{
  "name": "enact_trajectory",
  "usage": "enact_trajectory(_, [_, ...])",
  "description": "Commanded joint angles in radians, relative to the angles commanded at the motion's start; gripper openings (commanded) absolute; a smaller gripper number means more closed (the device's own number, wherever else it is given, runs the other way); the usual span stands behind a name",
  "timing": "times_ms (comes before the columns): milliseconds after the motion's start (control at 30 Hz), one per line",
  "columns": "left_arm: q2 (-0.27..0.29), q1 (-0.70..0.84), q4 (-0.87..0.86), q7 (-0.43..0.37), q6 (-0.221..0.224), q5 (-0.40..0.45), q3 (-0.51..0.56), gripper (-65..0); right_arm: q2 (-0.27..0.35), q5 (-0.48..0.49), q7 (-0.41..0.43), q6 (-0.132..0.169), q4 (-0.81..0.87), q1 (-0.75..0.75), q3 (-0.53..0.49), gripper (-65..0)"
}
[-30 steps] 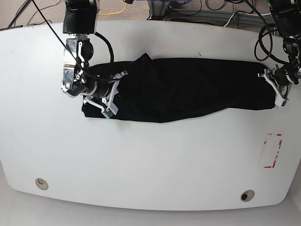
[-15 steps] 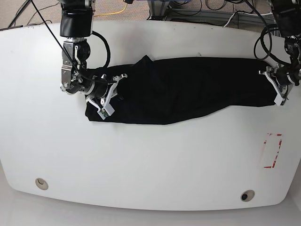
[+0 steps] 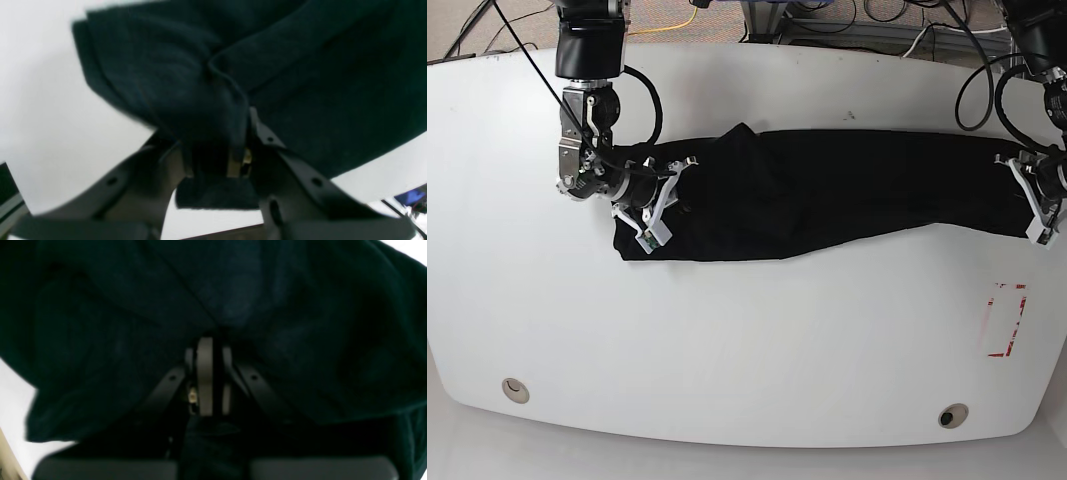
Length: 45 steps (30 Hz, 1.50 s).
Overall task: Layout the t-shirt on the table in an organized manner, then fold the t-shirt properly
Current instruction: 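Hold both strip ends and pull them apart to straighten the shirt, then release the strip end and move the left gripper toward the strip's middle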
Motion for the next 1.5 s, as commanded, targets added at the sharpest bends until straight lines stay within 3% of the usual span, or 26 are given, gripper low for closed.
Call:
enact_trajectory(200, [0.101,-0.003,0.086,0.028,0.0,0.0,0.008,-54.2,0.0,0.0,-0.002,0.0,0.0,0.002,0.0,-61.7])
enact_trajectory(533, [0.256,-0.012,0.143,0.028,0.0,0.0,0.121,-54.0,-0.002,0.0,-0.002,0.0,0.0,0.002,0.0,-61.7])
enact_trajectory(1000, [0.482,-0.049,0.138,0.028,0.0,0.006,0.203,-54.0,-0.003,0.0,-0.003,0.0,0.0,0.005,0.0,-61.7])
enact_trajectory(1133, [0.514,-0.051,0.137,0.028,0.0,0.006,0.218,-53.7,-0.003,0.0,-0.003,0.0,0.0,0.005,0.0,-61.7])
enact_trajectory(1333, [0.514,-0.051,0.137,0.026,0.0,0.006,0.301,-53.7,-0.003,0.0,-0.003,0.0,0.0,0.005,0.0,-61.7])
enact_trajectory(1500, [0.511,-0.054,0.137,0.028,0.0,0.003,0.298,-53.5,-0.003,0.0,-0.003,0.0,0.0,0.003,0.0,-61.7])
